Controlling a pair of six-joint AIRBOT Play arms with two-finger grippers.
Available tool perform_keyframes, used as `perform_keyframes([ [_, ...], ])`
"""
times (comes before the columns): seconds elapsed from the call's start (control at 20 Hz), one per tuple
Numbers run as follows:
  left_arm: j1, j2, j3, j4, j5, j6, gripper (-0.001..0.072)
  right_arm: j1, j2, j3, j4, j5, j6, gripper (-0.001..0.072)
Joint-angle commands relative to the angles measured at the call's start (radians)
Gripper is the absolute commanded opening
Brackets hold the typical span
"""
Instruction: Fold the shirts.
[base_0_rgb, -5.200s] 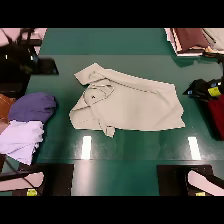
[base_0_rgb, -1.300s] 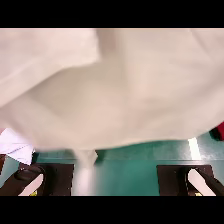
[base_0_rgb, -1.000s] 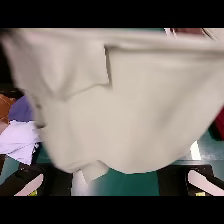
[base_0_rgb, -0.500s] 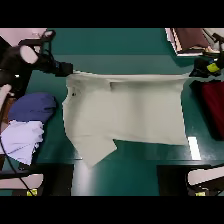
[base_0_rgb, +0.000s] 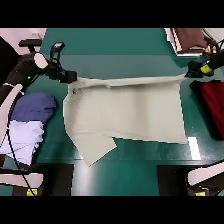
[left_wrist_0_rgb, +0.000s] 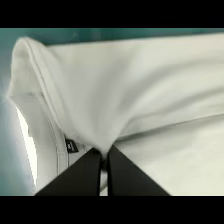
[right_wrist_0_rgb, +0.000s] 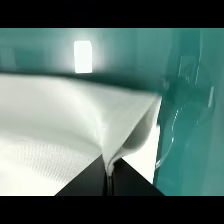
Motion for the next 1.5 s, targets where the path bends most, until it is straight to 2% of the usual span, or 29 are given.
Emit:
perform_keyframes([
  [0.0,0.000,-0.004,-0.060,-0.003,0.010,0.010,0.0025,0.001,0.043,-0.175,-0.004,-0.072,-0.006,0.0016],
  [0.15,0.000,-0.004,-0.090,-0.010,0.016,0.006,0.0042,0.001,0.051,-0.271,0.006,-0.091,-0.006,0.0019],
  [0.2,0.001,-0.004,-0.089,-0.010,0.006,0.006,0.0307,0.001,0.051,-0.288,0.016,-0.091,-0.006,0.0105],
  [0.25,0.001,-0.003,-0.089,-0.007,-0.008,0.006,0.0572,0.000,0.051,-0.295,0.030,-0.090,-0.006,0.0316],
  [0.3,0.001,0.000,-0.089,-0.001,-0.032,0.006,0.0510,-0.001,0.052,-0.294,0.029,-0.079,-0.006,0.0386],
  [0.5,0.001,0.098,-0.097,0.065,-0.208,0.006,0.0491,-0.021,0.142,-0.308,0.029,0.013,-0.061,0.0385],
  [0.65,0.001,0.252,-0.248,0.063,-0.258,-0.035,0.0491,-0.061,0.299,-0.450,0.030,0.013,-0.071,0.0385],
  [0.85,0.000,0.508,-0.598,-0.021,-0.257,-0.119,0.0492,-0.114,0.507,-0.673,0.031,-0.017,-0.071,0.0385],
  [1.05,0.000,0.692,-0.869,-0.154,-0.259,-0.182,0.0492,-0.131,0.634,-0.792,0.031,-0.074,-0.071,0.0385],
  [1.2,-0.001,0.718,-0.983,-0.300,-0.223,-0.175,0.0492,-0.130,0.661,-0.806,0.061,-0.073,-0.071,0.0385],
  [1.35,-0.001,0.718,-1.057,-0.427,-0.135,-0.105,0.0491,-0.129,0.660,-0.807,0.141,-0.076,-0.077,0.0385],
  [1.45,-0.001,0.718,-1.089,-0.462,-0.083,-0.098,0.0491,-0.126,0.661,-0.807,0.161,-0.083,-0.077,0.0385],
])
